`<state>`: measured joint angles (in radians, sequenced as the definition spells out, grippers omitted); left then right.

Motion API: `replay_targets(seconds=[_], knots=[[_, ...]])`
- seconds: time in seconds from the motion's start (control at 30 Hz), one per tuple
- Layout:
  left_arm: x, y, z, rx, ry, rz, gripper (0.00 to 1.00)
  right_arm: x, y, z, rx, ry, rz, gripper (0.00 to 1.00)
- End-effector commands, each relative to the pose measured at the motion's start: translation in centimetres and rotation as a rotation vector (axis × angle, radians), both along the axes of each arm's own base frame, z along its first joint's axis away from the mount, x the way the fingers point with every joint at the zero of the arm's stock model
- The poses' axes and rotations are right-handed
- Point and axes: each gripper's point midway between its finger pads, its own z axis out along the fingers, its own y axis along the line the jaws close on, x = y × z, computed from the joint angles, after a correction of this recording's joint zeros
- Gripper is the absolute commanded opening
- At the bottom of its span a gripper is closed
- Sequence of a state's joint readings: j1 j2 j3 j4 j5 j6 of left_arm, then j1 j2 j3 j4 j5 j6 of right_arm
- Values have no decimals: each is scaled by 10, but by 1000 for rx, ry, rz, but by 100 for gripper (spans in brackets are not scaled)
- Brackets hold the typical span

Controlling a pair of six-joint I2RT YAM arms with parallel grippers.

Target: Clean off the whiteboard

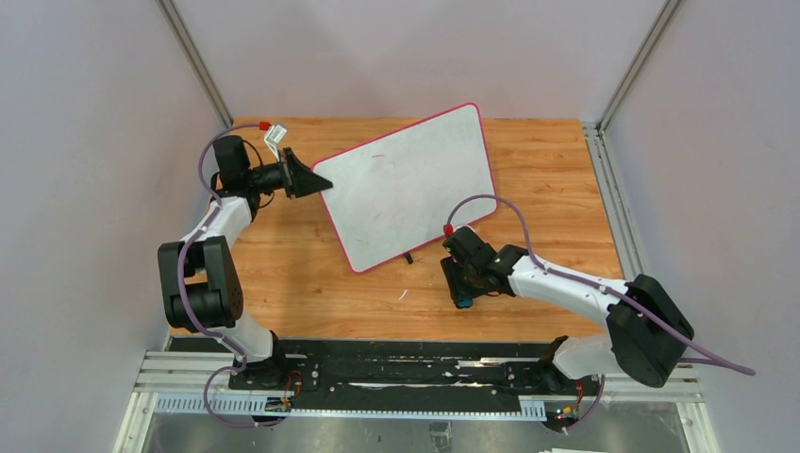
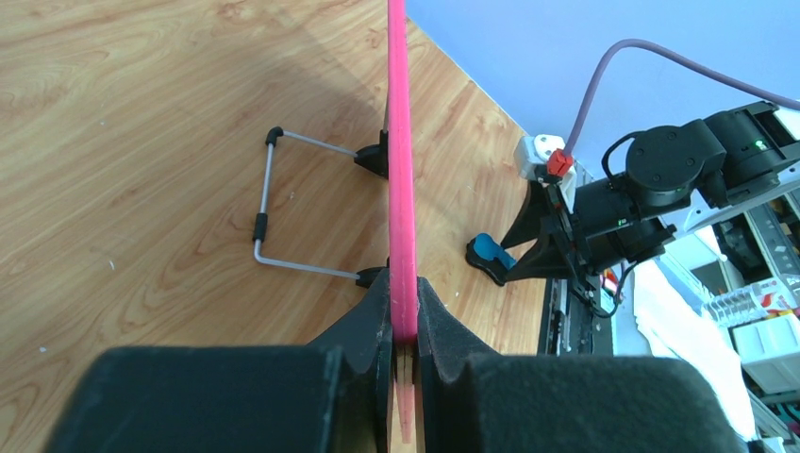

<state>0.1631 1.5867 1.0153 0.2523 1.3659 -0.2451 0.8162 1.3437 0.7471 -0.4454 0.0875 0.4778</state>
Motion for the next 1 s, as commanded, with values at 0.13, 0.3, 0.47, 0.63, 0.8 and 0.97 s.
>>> replay_targets(seconds=[0.13,0.3,0.47,0.63,0.8,0.97], knots=[[7,1,13,22,-96,-1,2,17,-31,37,-114,-197,-87,50],[7,1,12,22,-93,1,2,24,-43,67,-104,-317,-60,50],[9,2,9,24,-89,8,5,28,-52,101,-72,-451,-9,53],[10,2,11,22,-86,9,16,31,-69,118,-86,-536,-37,55],[8,2,16,20,-94,3,28,30,-72,109,-117,-508,-41,55],[6,2,19,16,-93,-2,36,30,-72,105,-135,-491,-40,55]])
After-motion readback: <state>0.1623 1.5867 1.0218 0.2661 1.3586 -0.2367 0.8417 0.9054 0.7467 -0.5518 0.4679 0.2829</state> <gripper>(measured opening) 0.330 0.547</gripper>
